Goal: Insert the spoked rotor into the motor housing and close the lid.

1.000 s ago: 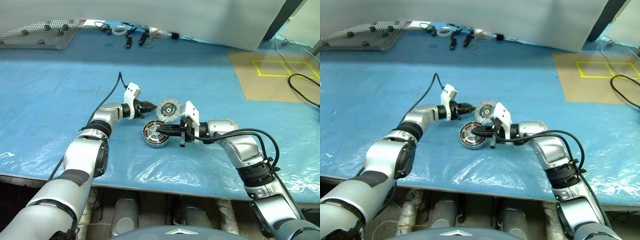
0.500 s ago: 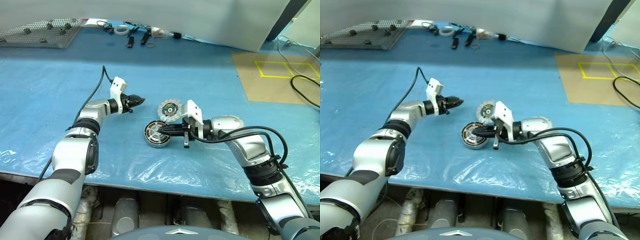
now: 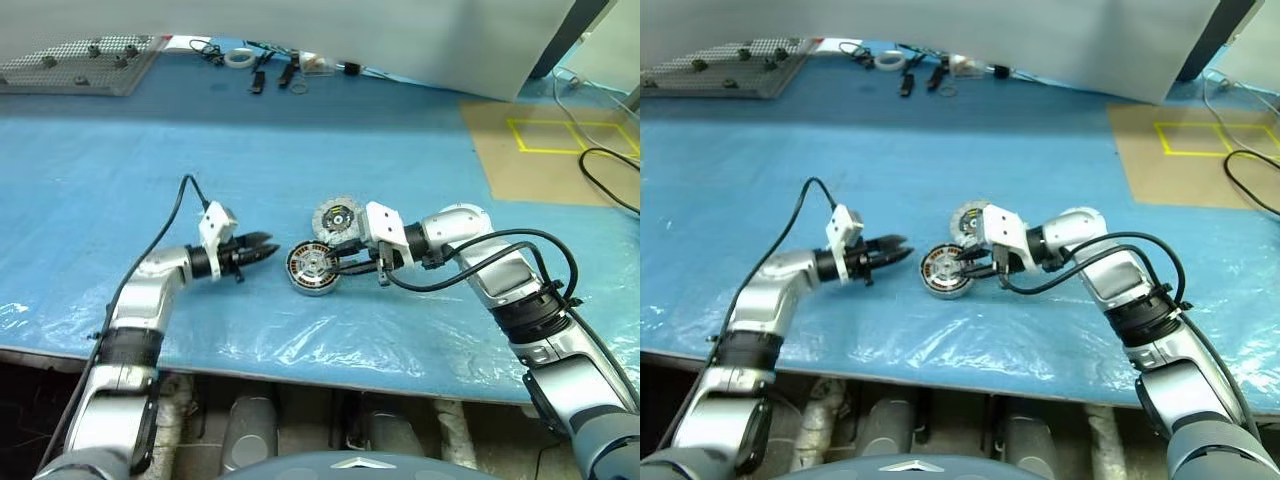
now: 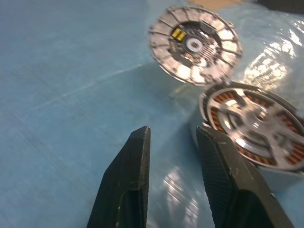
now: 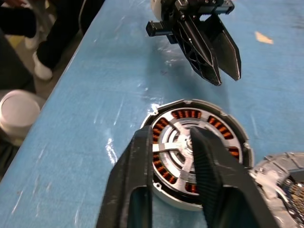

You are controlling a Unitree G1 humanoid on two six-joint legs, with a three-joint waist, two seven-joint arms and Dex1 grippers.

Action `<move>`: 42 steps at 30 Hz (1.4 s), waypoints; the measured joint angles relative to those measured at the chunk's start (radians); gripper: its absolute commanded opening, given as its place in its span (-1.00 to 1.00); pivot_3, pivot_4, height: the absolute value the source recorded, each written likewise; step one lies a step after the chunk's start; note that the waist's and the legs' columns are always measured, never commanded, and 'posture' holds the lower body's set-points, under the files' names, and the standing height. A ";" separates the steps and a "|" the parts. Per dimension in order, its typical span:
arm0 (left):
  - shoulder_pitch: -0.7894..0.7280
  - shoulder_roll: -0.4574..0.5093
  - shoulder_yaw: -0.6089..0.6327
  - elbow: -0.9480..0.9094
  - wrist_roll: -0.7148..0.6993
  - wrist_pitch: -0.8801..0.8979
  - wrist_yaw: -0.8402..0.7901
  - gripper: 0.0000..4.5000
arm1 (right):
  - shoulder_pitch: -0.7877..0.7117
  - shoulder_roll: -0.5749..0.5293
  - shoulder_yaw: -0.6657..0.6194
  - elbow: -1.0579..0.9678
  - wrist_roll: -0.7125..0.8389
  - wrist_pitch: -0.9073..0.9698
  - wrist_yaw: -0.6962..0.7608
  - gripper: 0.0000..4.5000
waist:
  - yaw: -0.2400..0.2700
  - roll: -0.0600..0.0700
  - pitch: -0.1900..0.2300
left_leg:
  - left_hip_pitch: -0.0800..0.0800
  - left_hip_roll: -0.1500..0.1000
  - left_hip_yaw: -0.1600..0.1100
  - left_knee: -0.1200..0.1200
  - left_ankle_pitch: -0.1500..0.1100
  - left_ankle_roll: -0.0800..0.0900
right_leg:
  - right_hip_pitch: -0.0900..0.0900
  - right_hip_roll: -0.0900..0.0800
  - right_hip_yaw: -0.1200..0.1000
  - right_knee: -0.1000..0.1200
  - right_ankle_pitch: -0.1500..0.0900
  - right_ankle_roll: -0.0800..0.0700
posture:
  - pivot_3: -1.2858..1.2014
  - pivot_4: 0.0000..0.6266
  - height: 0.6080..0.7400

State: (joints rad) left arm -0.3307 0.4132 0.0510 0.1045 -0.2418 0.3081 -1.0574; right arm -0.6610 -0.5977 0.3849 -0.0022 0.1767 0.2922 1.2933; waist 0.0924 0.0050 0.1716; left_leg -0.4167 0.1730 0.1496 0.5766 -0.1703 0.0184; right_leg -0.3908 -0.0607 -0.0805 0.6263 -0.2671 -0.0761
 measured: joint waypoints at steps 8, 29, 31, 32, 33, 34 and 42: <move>0.150 -0.002 -0.030 -0.240 -0.012 0.028 0.123 -0.29 | -0.078 0.001 0.097 0.119 -0.124 -0.245 0.107 0.51 | -0.002 0.001 0.000 | 0.012 0.001 0.001 0.000 0.000 -0.001 | 0.010 0.001 0.003 0.000 0.000 -0.001 | 0.03 -0.52 1.00; 0.269 -0.019 -0.064 -0.269 -0.027 -0.018 0.262 -0.29 | -0.193 0.105 0.180 0.471 -0.306 -0.664 0.164 -0.02 | -0.025 0.001 0.000 | 0.009 0.001 0.002 0.001 0.001 0.001 | 0.008 0.002 0.003 0.000 0.000 -0.001 | 0.03 -0.52 1.00; 0.269 -0.019 -0.064 -0.269 -0.027 -0.029 0.266 -0.29 | -0.202 0.111 0.180 0.486 -0.322 -0.696 0.159 -0.31 | -0.025 0.001 0.000 | 0.009 0.001 0.002 0.002 0.001 0.001 | 0.008 0.002 0.003 0.000 0.000 -0.001 | 0.03 -0.52 1.00; 0.269 -0.019 -0.064 -0.268 -0.027 -0.031 0.268 -0.29 | -0.204 0.113 0.180 0.487 -0.325 -0.701 0.159 -0.45 | -0.025 0.001 0.000 | 0.009 0.001 0.002 0.002 0.001 0.001 | 0.008 0.002 0.003 0.000 0.000 -0.001 | 0.03 -0.52 1.00; 0.268 -0.019 -0.064 -0.262 -0.027 -0.037 0.272 -0.29 | -0.208 0.116 0.180 0.489 -0.331 -0.712 0.158 -0.62 | -0.025 0.001 0.000 | 0.009 0.001 0.002 0.002 0.001 0.001 | 0.008 0.002 0.003 0.000 0.000 -0.001 | 0.03 -0.52 1.00; 0.267 -0.019 -0.064 -0.258 -0.027 -0.040 0.274 -0.29 | -0.211 0.117 0.180 0.491 -0.336 -0.723 0.156 -0.76 | -0.025 0.001 0.000 | 0.009 0.001 0.002 0.002 0.001 0.001 | 0.008 0.002 0.003 0.000 0.000 -0.001 | 0.03 -0.52 1.00; 0.244 -0.019 -0.067 -0.206 -0.024 -0.072 0.276 -0.29 | -0.228 0.105 0.183 0.520 -0.365 -0.816 0.169 -0.99 | -0.024 0.000 0.000 | 0.010 0.001 0.002 0.003 0.001 0.001 | 0.008 0.002 0.003 0.002 0.000 -0.001 | 0.03 -0.52 1.00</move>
State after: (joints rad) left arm -0.0864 0.3938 -0.0157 -0.1018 -0.2657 0.2359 -0.7819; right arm -0.8890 -0.4923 0.5674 0.5182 -0.1880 -0.5237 1.4624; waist 0.0684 0.0055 0.1718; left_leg -0.4070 0.1744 0.1511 0.5792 -0.1693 0.0197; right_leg -0.3828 -0.0588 -0.0775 0.6280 -0.2671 -0.0772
